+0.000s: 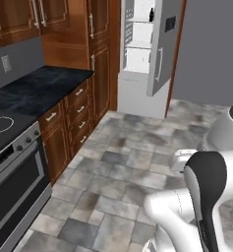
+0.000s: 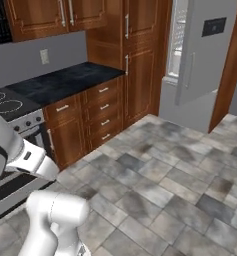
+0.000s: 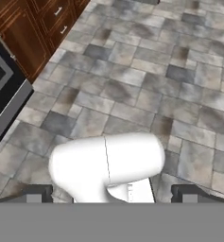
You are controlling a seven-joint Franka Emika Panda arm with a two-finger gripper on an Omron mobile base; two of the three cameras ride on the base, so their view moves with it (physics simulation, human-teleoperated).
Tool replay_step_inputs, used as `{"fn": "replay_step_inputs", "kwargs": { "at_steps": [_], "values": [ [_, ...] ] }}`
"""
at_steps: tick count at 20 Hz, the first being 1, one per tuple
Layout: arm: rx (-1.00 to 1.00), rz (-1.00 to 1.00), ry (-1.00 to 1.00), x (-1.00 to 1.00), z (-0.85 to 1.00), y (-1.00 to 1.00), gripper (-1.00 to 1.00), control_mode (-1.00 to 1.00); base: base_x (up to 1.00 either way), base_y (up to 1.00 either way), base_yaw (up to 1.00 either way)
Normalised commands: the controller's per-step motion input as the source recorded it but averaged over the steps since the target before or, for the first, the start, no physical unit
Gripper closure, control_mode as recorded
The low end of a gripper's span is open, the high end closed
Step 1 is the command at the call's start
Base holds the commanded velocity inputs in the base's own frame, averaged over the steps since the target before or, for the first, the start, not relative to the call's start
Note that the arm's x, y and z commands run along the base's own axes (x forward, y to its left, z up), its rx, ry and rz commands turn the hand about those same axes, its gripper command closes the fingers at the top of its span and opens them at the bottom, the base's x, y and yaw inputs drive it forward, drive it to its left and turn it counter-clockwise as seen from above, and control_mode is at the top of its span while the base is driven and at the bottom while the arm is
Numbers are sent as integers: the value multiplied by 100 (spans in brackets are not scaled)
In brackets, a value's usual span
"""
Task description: Open the fridge, grab two sodas, and place both sodas inside the bowl with ice on the dining counter.
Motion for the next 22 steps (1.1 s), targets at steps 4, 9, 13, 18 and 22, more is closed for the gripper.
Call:
{"fn": "replay_step_inputs", "kwargs": {
  "at_steps": [4,9,13,18,22],
  "values": [
    [0,0,0,0,0,0,-100,100,100,19,-10],
    [0,0,0,0,0,0,-100,100,100,7,-9],
    [0,0,0,0,0,0,-100,100,98,0,-9],
    [0,0,0,0,0,0,-100,100,95,0,-7],
    [0,0,0,0,0,0,-100,100,90,6,-8]
  ]
}}
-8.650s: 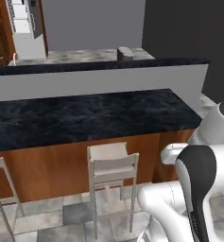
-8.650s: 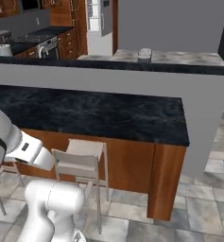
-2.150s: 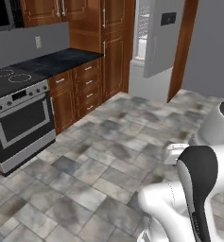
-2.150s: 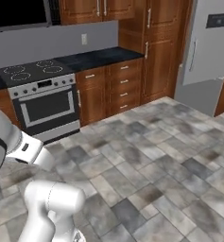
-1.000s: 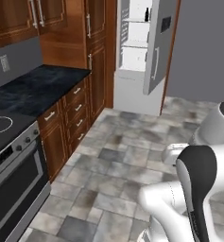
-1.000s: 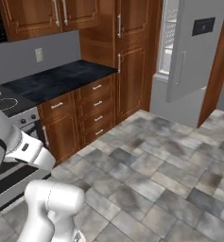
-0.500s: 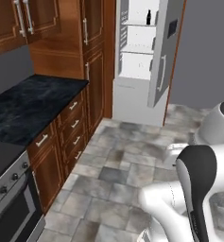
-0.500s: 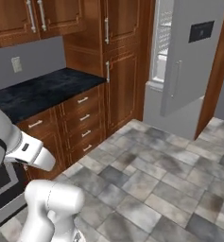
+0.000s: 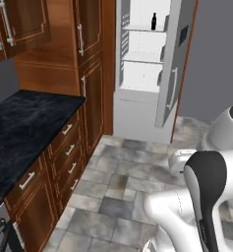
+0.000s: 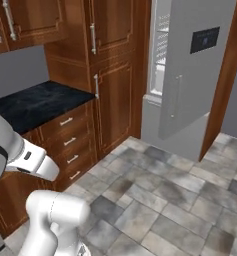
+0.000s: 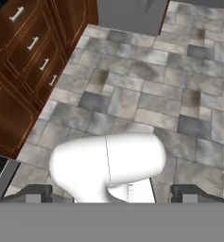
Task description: Open the fridge, grab two sodas, and place both sodas inside the bowl with ice on the dining counter.
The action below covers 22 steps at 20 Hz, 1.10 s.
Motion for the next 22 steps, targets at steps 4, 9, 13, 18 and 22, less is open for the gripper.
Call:
{"fn": "replay_step_inputs", "kwargs": {
  "at_steps": [4,9,13,18,22],
  "values": [
    [0,0,0,0,0,0,-100,100,87,11,-9],
    [0,0,0,0,0,0,-100,100,80,10,-9],
    [0,0,0,0,0,0,-100,100,65,15,-6],
    [0,0,0,0,0,0,-100,100,55,28,-7],
    [0,0,0,0,0,0,-100,100,54,28,-8]
  ]
}}
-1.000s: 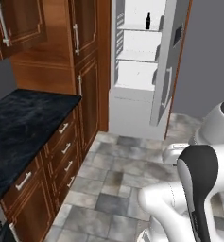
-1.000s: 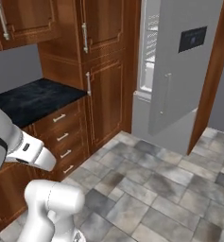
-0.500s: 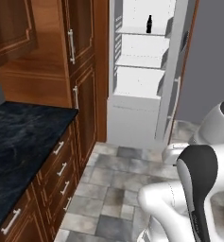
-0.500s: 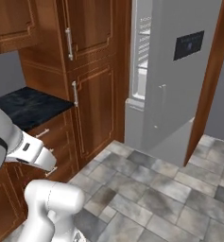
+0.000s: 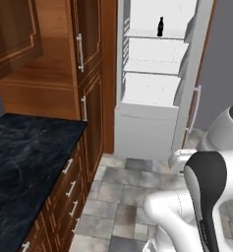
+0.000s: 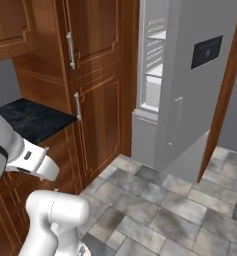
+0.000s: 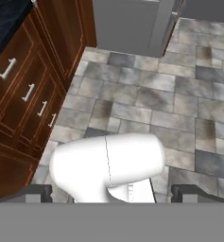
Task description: Open the fridge, grab two sodas, and place both sodas inside the bowl with ice on the dining counter.
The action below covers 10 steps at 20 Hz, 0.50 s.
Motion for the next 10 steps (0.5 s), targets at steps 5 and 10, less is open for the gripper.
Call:
{"fn": "replay_step_inputs", "kwargs": {
  "at_steps": [5,10],
  "values": [
    [0,0,0,0,0,0,-100,100,64,25,-13],
    [0,0,0,0,0,0,-100,100,55,24,-17]
  ]
}}
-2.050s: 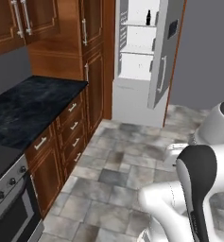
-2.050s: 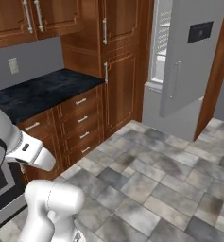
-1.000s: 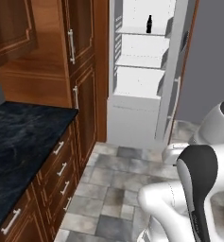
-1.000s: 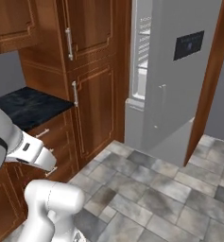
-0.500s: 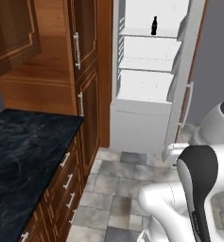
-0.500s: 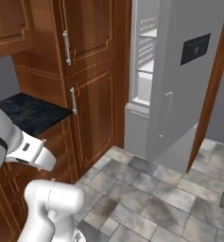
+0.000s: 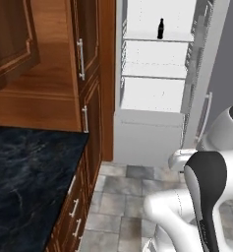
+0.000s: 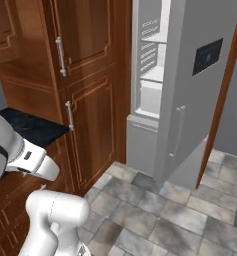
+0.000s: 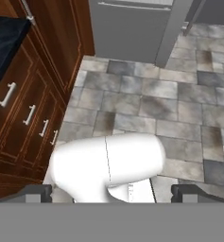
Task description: Open the fridge, grab two sodas, and place both sodas inside the bowl with ice on the dining counter.
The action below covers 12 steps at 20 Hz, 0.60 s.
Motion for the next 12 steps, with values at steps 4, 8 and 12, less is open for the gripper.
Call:
{"fn": "replay_step_inputs", "kwargs": {
  "at_steps": [4,8,12],
  "values": [
    [0,0,0,0,0,0,-100,100,52,21,-17],
    [0,0,0,0,0,0,-100,100,53,14,-17],
    [0,0,0,0,0,0,-100,100,55,13,-19]
  ]
}}
